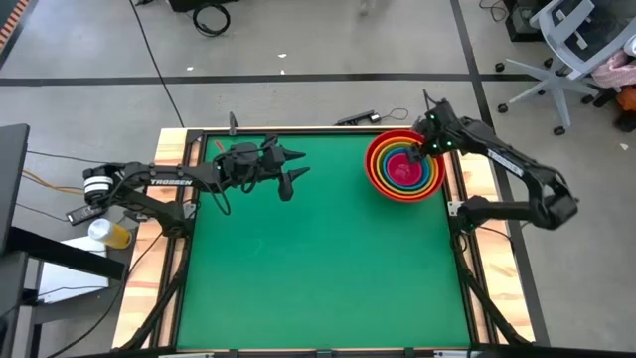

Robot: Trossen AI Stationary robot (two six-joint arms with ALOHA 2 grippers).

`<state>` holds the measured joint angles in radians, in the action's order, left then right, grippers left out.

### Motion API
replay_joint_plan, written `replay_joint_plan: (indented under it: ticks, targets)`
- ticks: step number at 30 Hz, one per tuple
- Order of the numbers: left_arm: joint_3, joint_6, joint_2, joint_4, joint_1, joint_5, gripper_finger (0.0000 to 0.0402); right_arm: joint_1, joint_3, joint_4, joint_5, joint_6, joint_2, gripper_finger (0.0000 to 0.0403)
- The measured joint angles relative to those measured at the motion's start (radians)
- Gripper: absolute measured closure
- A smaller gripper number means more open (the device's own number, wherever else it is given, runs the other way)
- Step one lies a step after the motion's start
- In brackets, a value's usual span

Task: Nest bowls inside each other
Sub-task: Return to Home Position

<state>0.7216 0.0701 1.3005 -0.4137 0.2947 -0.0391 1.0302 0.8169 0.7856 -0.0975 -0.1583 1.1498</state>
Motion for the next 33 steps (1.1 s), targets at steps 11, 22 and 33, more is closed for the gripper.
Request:
replay_joint_plan:
  ticks: [11, 22, 33]
  targets:
    - [-0.031, 0.014, -0.185, 0.042, -0.05, 0.0, 0.0229, -0.206, 0.001, -0.068, -0.12, 0.048, -0.352, 0.0186]
    - [-0.196, 0.029, -0.431, 0.009, -0.153, 0.0, 0.0295, -0.681, -0.146, -0.612, -0.1, -0.058, -0.432, 0.0308]
    - [-0.315, 0.009, -0.588, 0.04, -0.307, 0.0, 0.0372, -1.0, -0.31, -1.141, -0.009, 0.014, -0.187, 0.0391]
